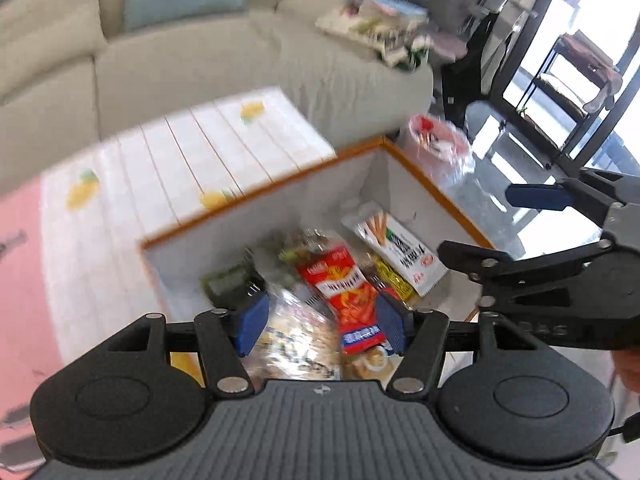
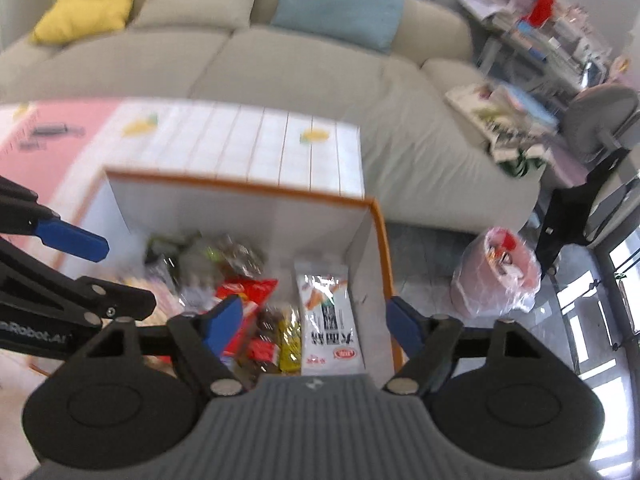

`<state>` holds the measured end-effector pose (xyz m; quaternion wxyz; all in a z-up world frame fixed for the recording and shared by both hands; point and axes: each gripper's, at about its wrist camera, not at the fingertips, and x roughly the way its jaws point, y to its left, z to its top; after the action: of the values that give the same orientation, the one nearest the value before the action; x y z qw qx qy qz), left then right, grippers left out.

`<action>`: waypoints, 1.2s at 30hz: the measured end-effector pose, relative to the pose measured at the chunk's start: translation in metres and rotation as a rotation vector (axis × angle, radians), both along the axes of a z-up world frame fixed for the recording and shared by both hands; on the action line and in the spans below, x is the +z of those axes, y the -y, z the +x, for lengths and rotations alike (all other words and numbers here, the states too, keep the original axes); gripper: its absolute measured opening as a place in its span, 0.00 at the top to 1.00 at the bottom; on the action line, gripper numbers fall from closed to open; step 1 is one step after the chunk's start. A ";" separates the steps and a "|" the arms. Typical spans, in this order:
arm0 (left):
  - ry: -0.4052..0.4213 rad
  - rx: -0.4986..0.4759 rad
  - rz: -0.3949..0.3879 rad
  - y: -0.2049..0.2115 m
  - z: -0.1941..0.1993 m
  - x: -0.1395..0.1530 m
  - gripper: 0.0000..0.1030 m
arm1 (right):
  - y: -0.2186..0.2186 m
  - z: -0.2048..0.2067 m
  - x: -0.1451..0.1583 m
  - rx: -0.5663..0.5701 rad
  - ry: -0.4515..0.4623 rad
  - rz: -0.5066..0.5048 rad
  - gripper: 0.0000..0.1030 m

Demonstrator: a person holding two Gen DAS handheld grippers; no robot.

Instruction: Organize snacks

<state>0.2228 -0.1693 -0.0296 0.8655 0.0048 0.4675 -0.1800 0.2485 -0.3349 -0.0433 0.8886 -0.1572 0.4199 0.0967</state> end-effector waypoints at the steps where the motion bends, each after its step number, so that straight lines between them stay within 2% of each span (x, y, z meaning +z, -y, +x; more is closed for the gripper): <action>1: 0.032 0.005 0.004 -0.006 -0.007 0.008 0.30 | -0.002 -0.007 0.009 -0.006 0.018 0.016 0.22; 4: 0.119 0.020 0.016 -0.021 -0.028 0.030 0.30 | -0.011 -0.031 0.034 -0.033 0.076 0.066 0.16; 11: 0.349 0.041 0.038 -0.059 -0.091 0.070 0.30 | -0.037 -0.104 0.074 -0.095 0.229 0.152 0.12; 15: 0.464 0.070 0.051 -0.079 -0.129 0.083 0.29 | -0.052 -0.153 0.080 -0.148 0.318 0.191 0.09; 17: 0.521 0.086 0.073 -0.087 -0.149 0.086 0.24 | -0.062 -0.172 0.078 -0.178 0.336 0.214 0.09; 18: 0.547 0.090 0.091 -0.091 -0.158 0.086 0.18 | -0.068 -0.182 0.075 -0.188 0.342 0.232 0.09; 22: 0.636 0.120 0.146 -0.104 -0.194 0.081 0.16 | -0.092 -0.217 0.067 -0.208 0.373 0.279 0.07; 24: 0.640 0.149 0.173 -0.108 -0.205 0.075 0.15 | -0.102 -0.231 0.063 -0.224 0.397 0.291 0.06; 29: 0.606 0.222 0.174 -0.122 -0.222 0.055 0.14 | -0.127 -0.255 0.047 -0.242 0.409 0.306 0.05; 36: 0.463 0.281 0.154 -0.141 -0.215 0.018 0.14 | -0.147 -0.267 0.026 -0.235 0.395 0.276 0.03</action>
<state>0.0076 -0.0283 -0.0117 0.9628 0.0468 0.2655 -0.0162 -0.0183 -0.1874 -0.0173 0.9715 -0.0004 0.2364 0.0166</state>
